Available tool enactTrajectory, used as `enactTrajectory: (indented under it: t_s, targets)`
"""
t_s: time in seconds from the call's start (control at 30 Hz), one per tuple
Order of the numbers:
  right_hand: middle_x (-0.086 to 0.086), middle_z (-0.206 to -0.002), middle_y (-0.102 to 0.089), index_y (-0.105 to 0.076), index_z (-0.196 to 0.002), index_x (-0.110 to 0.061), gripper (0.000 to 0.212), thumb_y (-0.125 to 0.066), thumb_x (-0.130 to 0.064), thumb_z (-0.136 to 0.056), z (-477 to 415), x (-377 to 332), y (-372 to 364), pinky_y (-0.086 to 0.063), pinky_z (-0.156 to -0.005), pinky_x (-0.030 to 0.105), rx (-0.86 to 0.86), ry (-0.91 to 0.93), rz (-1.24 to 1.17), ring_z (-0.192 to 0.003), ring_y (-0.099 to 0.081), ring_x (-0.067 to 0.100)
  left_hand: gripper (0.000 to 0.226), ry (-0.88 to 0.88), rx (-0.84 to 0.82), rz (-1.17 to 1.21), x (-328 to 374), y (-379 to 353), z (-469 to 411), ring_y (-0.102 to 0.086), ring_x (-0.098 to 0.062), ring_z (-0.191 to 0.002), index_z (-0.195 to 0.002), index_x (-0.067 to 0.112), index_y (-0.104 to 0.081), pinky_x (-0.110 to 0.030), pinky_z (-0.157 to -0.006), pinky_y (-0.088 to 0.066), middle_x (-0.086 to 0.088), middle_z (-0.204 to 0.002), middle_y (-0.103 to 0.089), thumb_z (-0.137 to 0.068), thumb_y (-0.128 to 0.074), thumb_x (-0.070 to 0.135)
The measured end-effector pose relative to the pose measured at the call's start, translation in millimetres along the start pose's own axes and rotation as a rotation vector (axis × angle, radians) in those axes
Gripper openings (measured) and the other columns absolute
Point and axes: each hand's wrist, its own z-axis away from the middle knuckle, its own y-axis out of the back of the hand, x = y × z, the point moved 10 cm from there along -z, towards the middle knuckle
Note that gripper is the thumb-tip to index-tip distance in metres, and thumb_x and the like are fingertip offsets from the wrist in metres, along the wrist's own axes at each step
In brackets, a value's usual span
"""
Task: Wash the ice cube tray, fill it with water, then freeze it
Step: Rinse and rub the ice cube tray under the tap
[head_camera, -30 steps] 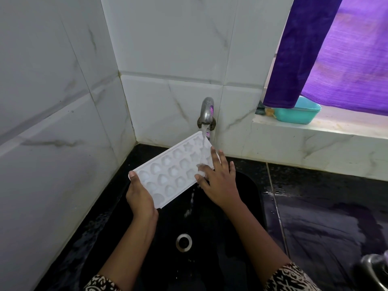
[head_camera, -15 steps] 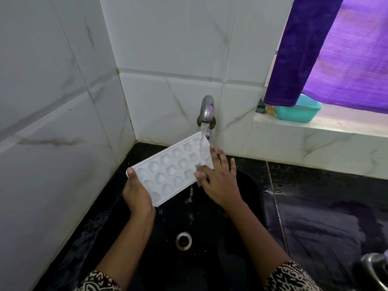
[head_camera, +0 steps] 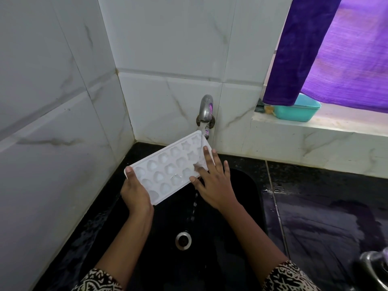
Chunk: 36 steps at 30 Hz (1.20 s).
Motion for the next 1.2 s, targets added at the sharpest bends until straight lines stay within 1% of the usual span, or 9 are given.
enactTrajectory:
  t_s: [0.07,0.17,0.3,0.47,0.67,0.77,0.93,1.07,1.2]
  targets:
    - [-0.010,-0.155,0.014,-0.056,-0.122,-0.036,0.042,-0.031,-0.055,-0.095,-1,9,0,0.001,-0.115,0.056,-0.025,-0.008,-0.002,-0.144,0.015,0.015,0.038,-0.014,0.004,0.004,1,3,-2,-0.069,0.000,-0.069,-0.099,0.014,-0.066,-0.016,-0.056,-0.052,0.009,-0.087,-0.068,-0.098,-0.050,0.049]
    - [-0.008,-0.158,0.009,-0.061,-0.111,-0.030,0.048,-0.026,-0.058,-0.094,-5,2,5,0.005,-0.114,0.052,0.033,-0.012,0.020,-0.144,0.015,0.013,0.035,0.012,-0.006,0.011,-8,3,4,-0.068,-0.001,-0.070,-0.095,0.019,-0.066,-0.017,-0.056,-0.052,0.008,-0.088,-0.069,-0.097,-0.050,0.051]
    - [-0.011,-0.154,0.016,-0.058,-0.119,-0.034,0.042,-0.031,-0.055,-0.094,-3,2,-2,0.004,-0.115,0.055,-0.027,0.034,0.024,-0.143,0.018,0.013,0.033,0.000,0.005,0.037,-1,5,1,-0.069,0.001,-0.065,-0.089,0.021,-0.066,-0.013,-0.051,-0.051,0.009,-0.086,-0.068,-0.098,-0.051,0.049]
    - [-0.004,-0.159,0.004,-0.060,-0.112,-0.029,0.043,-0.032,-0.056,-0.094,-4,2,9,0.003,-0.113,0.053,0.071,0.000,0.031,-0.143,0.014,0.014,0.034,-0.002,-0.024,0.017,-5,-2,5,-0.070,-0.002,-0.071,-0.085,0.025,-0.067,-0.018,-0.057,-0.053,0.008,-0.086,-0.070,-0.097,-0.050,0.052]
    - [-0.008,-0.156,0.014,-0.057,-0.122,-0.038,0.039,-0.033,-0.053,-0.096,-1,16,3,0.007,-0.114,0.053,-0.033,0.017,0.053,-0.139,0.023,0.010,0.035,-0.007,-0.023,0.004,-3,1,0,-0.070,-0.001,-0.066,-0.085,0.023,-0.067,-0.015,-0.050,-0.051,0.006,-0.086,-0.070,-0.097,-0.050,0.052]
    - [-0.005,-0.158,0.009,-0.059,-0.117,-0.030,0.041,-0.034,-0.054,-0.094,0,6,7,0.006,-0.113,0.052,0.038,0.005,0.065,-0.141,0.020,0.012,0.038,0.028,-0.038,-0.012,-10,-3,5,-0.071,-0.006,-0.073,-0.090,0.021,-0.068,-0.021,-0.058,-0.055,0.005,-0.089,-0.071,-0.096,-0.050,0.055]
    - [-0.011,-0.153,0.021,-0.055,-0.122,-0.037,0.043,-0.029,-0.057,-0.095,2,13,-4,0.005,-0.115,0.054,-0.100,0.048,0.062,-0.138,0.028,0.010,0.037,0.001,-0.019,-0.028,-6,4,-4,-0.070,-0.007,-0.077,-0.088,0.021,-0.067,-0.020,-0.059,-0.054,0.007,-0.087,-0.070,-0.096,-0.051,0.053]
    - [-0.008,-0.155,0.013,-0.062,-0.109,-0.029,0.041,-0.034,-0.055,-0.094,0,7,4,0.008,-0.113,0.052,0.004,0.018,0.059,-0.141,0.021,0.012,0.036,0.022,-0.029,-0.051,-14,1,3,-0.069,-0.013,-0.082,-0.085,0.024,-0.067,-0.027,-0.066,-0.054,0.003,-0.091,-0.070,-0.096,-0.050,0.054]
    - [-0.012,-0.152,0.023,-0.054,-0.122,-0.034,0.045,-0.030,-0.059,-0.093,5,8,-11,0.004,-0.115,0.054,-0.111,0.048,0.026,-0.137,0.031,0.009,0.036,0.013,-0.020,-0.066,-11,6,-1,-0.069,-0.017,-0.086,-0.090,0.021,-0.067,-0.032,-0.077,-0.055,0.001,-0.093,-0.070,-0.096,-0.051,0.054]
